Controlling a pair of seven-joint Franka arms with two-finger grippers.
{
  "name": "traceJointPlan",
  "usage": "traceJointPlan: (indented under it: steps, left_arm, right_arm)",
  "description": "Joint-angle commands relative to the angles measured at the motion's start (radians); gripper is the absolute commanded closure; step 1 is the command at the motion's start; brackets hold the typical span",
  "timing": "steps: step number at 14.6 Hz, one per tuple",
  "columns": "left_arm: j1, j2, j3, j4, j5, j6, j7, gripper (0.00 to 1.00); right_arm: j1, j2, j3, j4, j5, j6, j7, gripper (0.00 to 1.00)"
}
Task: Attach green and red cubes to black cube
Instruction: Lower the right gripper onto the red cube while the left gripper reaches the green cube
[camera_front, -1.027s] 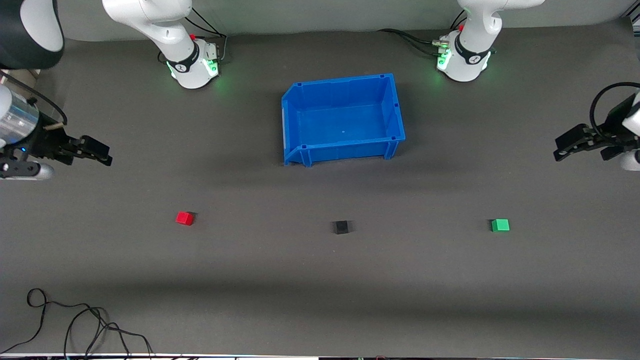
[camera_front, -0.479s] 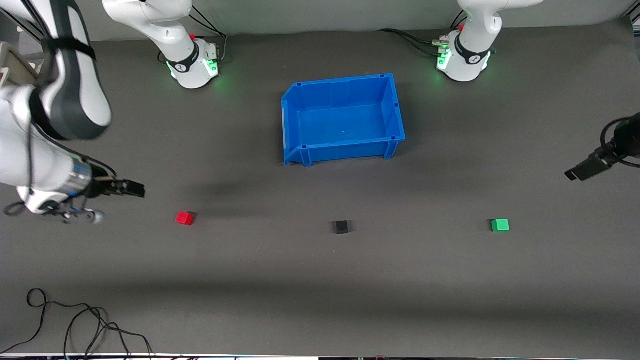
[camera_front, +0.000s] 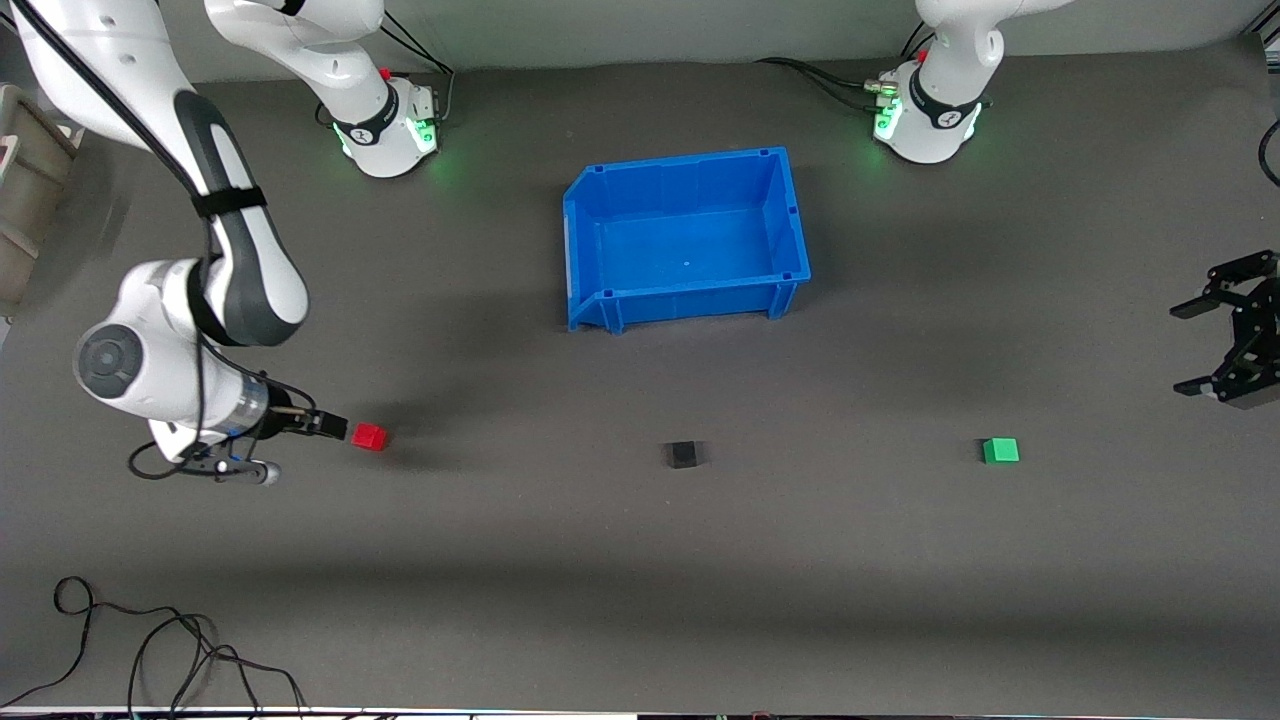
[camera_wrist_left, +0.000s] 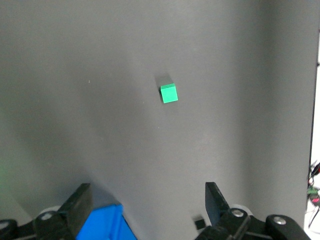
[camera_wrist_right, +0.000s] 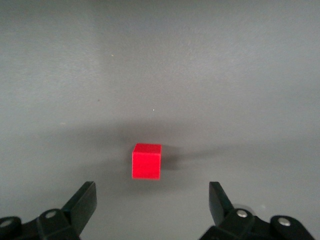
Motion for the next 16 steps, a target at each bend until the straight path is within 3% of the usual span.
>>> traceJointPlan:
  steps: [1,6,9,14,16]
  left_arm:
    - [0.038,0.074,-0.007,0.021,-0.066,-0.006,-0.109,0.0]
    - [0.065,0.219,-0.009,0.001,-0.152,0.072,-0.1,0.0]
    - [0.063,0.269,-0.009,-0.049,-0.236,0.167,-0.078,0.0]
    - [0.051,0.36,-0.013,-0.143,-0.322,0.379,0.148,0.0]
    - [0.054,0.403,-0.013,-0.143,-0.369,0.414,0.23,0.0]
  right_arm:
    - [0.019,0.044,0.002,-0.084,0.029,0.176,0.026,0.0]
    - [0.048,0.119,0.002,-0.144,0.029,0.362,0.057,0.0]
    - [0.045,0.133,0.002,-0.144,0.029,0.379,0.058,0.0]
    - [0.037,0.137,0.002,-0.136,0.043,0.379,0.095,0.01]
    - [0.035,0.141,0.002,-0.135,0.044,0.381,0.097,0.1]
